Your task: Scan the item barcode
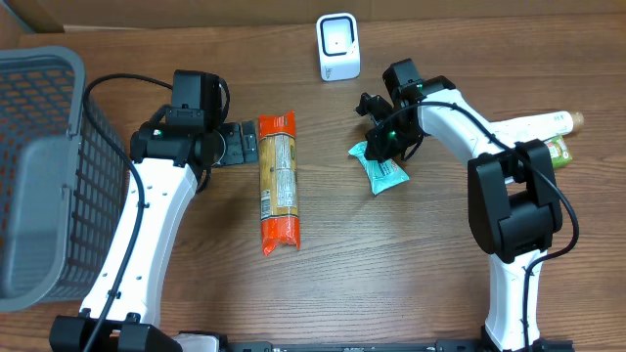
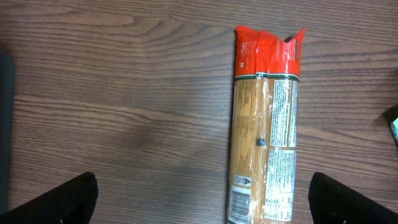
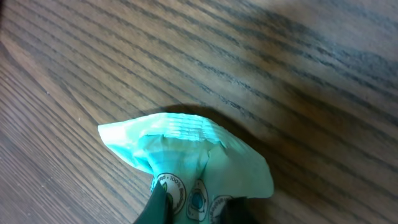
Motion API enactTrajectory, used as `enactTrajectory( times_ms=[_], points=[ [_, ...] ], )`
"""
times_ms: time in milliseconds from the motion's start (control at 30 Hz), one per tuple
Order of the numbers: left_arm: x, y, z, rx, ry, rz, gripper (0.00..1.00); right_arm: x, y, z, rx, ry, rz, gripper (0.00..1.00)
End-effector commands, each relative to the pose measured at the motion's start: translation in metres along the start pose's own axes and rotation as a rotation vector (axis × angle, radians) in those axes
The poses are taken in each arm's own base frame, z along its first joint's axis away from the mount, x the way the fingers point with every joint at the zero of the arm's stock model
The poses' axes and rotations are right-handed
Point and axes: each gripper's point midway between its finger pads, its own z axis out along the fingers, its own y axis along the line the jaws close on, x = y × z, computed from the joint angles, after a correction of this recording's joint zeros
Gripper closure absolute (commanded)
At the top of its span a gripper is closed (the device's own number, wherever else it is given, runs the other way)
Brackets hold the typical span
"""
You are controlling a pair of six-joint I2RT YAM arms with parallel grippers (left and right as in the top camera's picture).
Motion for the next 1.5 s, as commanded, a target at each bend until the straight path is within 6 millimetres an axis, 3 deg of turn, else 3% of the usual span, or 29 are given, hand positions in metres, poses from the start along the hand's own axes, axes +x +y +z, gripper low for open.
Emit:
enactTrajectory(
  times_ms=[0, 100, 200, 367, 433, 500, 600, 767, 933, 967, 1133, 1167, 1333, 1467],
  points=[
    [-0.002, 0.000, -0.001, -0.007, -0.006, 0.024, 0.01, 0.011, -0.005, 0.004, 0.018, 0.061, 0.027, 0.96],
    [-0.002, 0.000, -0.001, -0.007, -0.006, 0.024, 0.00, 0.004, -0.006, -0.017, 0.056, 0.063, 0.051, 0.96],
    [-0.002, 0.000, -0.001, -0.007, -0.006, 0.024, 0.00, -0.005, -0.024, -0.048, 0.230, 0.048, 0.138, 0.96],
    [-0.002, 0.000, -0.001, -0.007, -0.006, 0.024, 0.00, -0.010, -0.060, -0.112, 0.833, -0.020, 0.267, 0.96],
    [-0.002, 0.000, -0.001, -0.007, -0.007, 0.024, 0.01, -0.013, -0.059, -0.125, 0.985, -0.069, 0.293, 0.96],
    [-0.002, 0.000, -0.001, -0.007, -0.006, 0.024, 0.00, -0.018, -0.051, -0.120, 1.031, -0.115, 0.299, 0.96],
    [-0.002, 0.000, -0.001, -0.007, -0.006, 0.024, 0.01, -0.022, -0.042, -0.095, 1.055, -0.182, 0.280, 0.96],
    [-0.002, 0.000, -0.001, -0.007, -0.006, 0.024, 0.00, -0.017, -0.043, -0.093, 1.233, -0.276, 0.275, 0.96],
    [-0.002, 0.000, -0.001, -0.007, -0.006, 0.024, 0.00, -0.013, -0.040, -0.081, 1.224, -0.253, 0.231, 0.96],
    [-0.002, 0.000, -0.001, -0.007, -0.006, 0.024, 0.00, -0.013, -0.038, -0.077, 1.204, -0.235, 0.213, 0.92],
    [-0.002, 0.000, -0.001, -0.007, -0.006, 0.024, 0.01, -0.012, -0.015, -0.044, 1.013, -0.129, 0.086, 0.48],
    [-0.002, 0.000, -0.001, -0.007, -0.006, 0.024, 0.00, -0.011, -0.009, -0.038, 0.977, -0.116, 0.071, 0.44],
    [-0.002, 0.000, -0.001, -0.007, -0.006, 0.024, 0.00, -0.005, 0.015, -0.019, 0.878, -0.072, 0.022, 0.38],
    [-0.002, 0.000, -0.001, -0.007, -0.006, 0.024, 0.01, -0.006, 0.020, -0.020, 0.876, -0.086, 0.042, 0.38]
  ],
)
